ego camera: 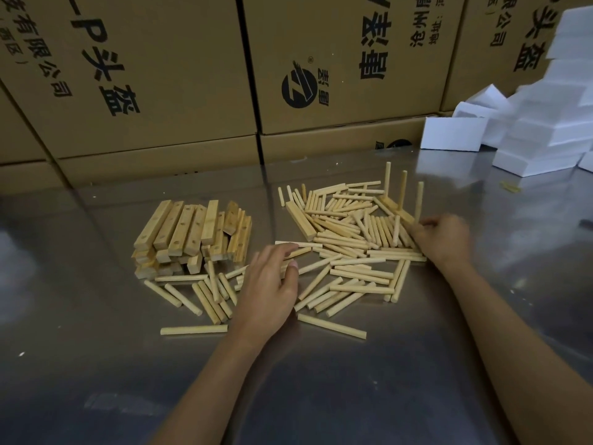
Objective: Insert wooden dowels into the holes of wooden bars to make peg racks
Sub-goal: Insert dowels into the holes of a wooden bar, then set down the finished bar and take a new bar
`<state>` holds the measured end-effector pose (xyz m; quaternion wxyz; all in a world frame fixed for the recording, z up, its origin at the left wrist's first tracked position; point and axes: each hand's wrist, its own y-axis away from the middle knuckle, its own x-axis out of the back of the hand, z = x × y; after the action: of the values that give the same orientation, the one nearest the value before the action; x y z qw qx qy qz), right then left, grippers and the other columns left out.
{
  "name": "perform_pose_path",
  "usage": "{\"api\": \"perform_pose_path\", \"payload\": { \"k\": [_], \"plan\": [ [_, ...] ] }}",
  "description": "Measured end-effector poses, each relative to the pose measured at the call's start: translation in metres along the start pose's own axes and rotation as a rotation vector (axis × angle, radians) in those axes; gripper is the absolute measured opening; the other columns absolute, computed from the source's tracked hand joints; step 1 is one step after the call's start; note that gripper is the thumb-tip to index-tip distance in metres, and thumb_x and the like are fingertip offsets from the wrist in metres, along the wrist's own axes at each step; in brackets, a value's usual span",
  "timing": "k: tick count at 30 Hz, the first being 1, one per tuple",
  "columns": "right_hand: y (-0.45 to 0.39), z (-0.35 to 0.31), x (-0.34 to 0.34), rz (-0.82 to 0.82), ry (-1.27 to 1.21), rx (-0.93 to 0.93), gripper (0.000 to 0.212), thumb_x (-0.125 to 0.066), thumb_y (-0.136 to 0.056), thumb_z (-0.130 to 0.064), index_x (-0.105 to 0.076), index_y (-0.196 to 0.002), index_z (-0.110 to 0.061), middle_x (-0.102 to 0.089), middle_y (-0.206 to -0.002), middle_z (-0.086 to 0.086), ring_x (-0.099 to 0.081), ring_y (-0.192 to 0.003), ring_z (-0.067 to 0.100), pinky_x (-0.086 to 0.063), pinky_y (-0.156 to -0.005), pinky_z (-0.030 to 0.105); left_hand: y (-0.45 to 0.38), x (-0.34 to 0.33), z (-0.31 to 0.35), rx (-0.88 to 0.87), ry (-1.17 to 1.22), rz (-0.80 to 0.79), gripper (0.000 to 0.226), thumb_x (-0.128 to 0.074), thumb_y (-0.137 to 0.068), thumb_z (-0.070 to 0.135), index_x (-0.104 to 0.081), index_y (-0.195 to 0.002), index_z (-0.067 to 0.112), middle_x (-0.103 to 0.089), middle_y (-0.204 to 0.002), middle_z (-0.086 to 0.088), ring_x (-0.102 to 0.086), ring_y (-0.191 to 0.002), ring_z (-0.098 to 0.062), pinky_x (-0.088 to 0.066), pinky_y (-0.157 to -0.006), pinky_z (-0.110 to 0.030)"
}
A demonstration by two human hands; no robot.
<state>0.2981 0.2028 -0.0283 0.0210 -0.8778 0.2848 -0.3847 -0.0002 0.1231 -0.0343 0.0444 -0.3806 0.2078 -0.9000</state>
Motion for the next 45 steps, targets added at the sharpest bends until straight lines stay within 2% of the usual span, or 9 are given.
{"api": "perform_pose_path", "payload": {
  "k": [4, 10, 16, 23, 27, 30, 33, 41, 45],
  "plan": [
    [0.003, -0.008, -0.011, -0.034, -0.014, 0.042, 0.023, -0.073, -0.086, -0.035, -0.078, -0.1, -0.018, -0.071, -0.091, 0.003, -0.063, -0.1, 0.028, -0.051, -0.077, 0.034, 0.001, 0.003, 0.0, -0.023, -0.022, -0.005, 0.032, -0.049, -0.102, 0.019, -0.058, -0.131, 0.026, -0.054, -0.12, 0.017, -0.044, -0.12, -0.002, -0.031, -0.099, -0.02],
    [-0.009, -0.003, -0.017, 0.076, -0.088, -0.087, 0.014, -0.074, -0.085, -0.03, -0.077, -0.085, -0.017, -0.053, -0.059, -0.011, -0.053, -0.068, 0.015, -0.04, -0.065, 0.027, 0.0, 0.009, -0.005, -0.03, -0.046, 0.019, 0.031, -0.05, -0.101, 0.015, -0.059, -0.128, 0.028, -0.051, -0.117, 0.022, -0.037, -0.113, 0.016, -0.026, -0.095, -0.004],
    [-0.023, -0.005, -0.019, 0.102, -0.019, -0.12, 0.026, -0.075, -0.081, -0.048, -0.076, -0.079, -0.022, -0.05, -0.056, -0.011, -0.043, -0.054, 0.007, -0.031, -0.053, 0.025, -0.003, 0.013, -0.009, -0.013, -0.08, 0.043, 0.033, -0.052, -0.1, 0.015, -0.059, -0.13, 0.026, -0.053, -0.117, 0.018, -0.045, -0.12, -0.003, -0.036, -0.104, -0.028],
    [-0.024, 0.0, -0.018, 0.152, -0.072, -0.12, 0.047, -0.076, -0.082, -0.044, -0.061, -0.117, -0.016, -0.067, -0.108, 0.009, -0.062, -0.097, 0.027, -0.051, -0.081, 0.041, -0.006, 0.012, -0.01, -0.01, -0.131, 0.04, 0.032, -0.051, -0.1, 0.016, -0.06, -0.13, 0.022, -0.056, -0.12, 0.011, -0.048, -0.121, -0.01, -0.038, -0.106, -0.037],
    [-0.005, -0.002, -0.013, 0.256, -0.164, 0.019, 0.019, -0.07, -0.089, -0.03, -0.059, -0.099, -0.018, -0.063, -0.092, 0.002, -0.061, -0.087, 0.024, -0.05, -0.074, 0.038, -0.008, 0.013, -0.005, 0.003, -0.229, 0.094, 0.034, -0.05, -0.097, 0.014, -0.062, -0.128, 0.02, -0.059, -0.121, 0.007, -0.05, -0.119, -0.014, -0.034, -0.104, -0.037],
    [0.013, -0.017, -0.013, 0.278, -0.144, 0.165, 0.009, -0.063, -0.093, -0.027, -0.057, -0.091, -0.02, -0.065, -0.083, 0.003, -0.061, -0.075, 0.023, -0.053, -0.068, 0.04, -0.014, 0.03, -0.008, 0.037, -0.338, 0.261, 0.035, -0.051, -0.092, 0.009, -0.064, -0.124, 0.018, -0.061, -0.12, 0.001, -0.05, -0.117, -0.02, -0.031, -0.102, -0.039],
    [0.033, -0.04, -0.017, 0.298, -0.073, 0.358, 0.009, -0.06, -0.093, -0.03, -0.055, -0.087, -0.025, -0.059, -0.075, -0.009, -0.055, -0.066, 0.014, -0.041, -0.06, 0.028, -0.02, 0.057, -0.023, 0.145, -0.365, 0.464, 0.035, -0.053, -0.088, 0.008, -0.064, -0.121, 0.014, -0.059, -0.121, -0.005, -0.048, -0.12, -0.025, -0.028, -0.106, -0.045],
    [0.086, -0.13, -0.067, -0.203, -0.088, 0.686, 0.003, -0.061, -0.092, -0.027, -0.06, -0.09, -0.029, -0.059, -0.083, -0.017, -0.055, -0.073, -0.004, -0.039, -0.057, 0.017, -0.018, 0.086, -0.064, 0.321, -0.345, 0.716, 0.036, -0.056, -0.083, 0.009, -0.058, -0.12, 0.008, -0.048, -0.133, -0.017, -0.037, -0.133, -0.034, -0.018, -0.116, -0.054],
    [0.096, -0.191, -0.117, -0.426, -0.085, 0.63, 0.015, -0.055, -0.095, -0.037, -0.061, -0.099, -0.025, -0.066, -0.092, -0.006, -0.062, -0.085, 0.014, -0.054, -0.074, 0.036, -0.02, 0.081, -0.068, 0.337, -0.288, 0.687, 0.036, -0.056, -0.084, 0.009, -0.058, -0.12, 0.009, -0.049, -0.134, -0.014, -0.037, -0.134, -0.031, -0.015, -0.119, -0.055]
  ]
}}
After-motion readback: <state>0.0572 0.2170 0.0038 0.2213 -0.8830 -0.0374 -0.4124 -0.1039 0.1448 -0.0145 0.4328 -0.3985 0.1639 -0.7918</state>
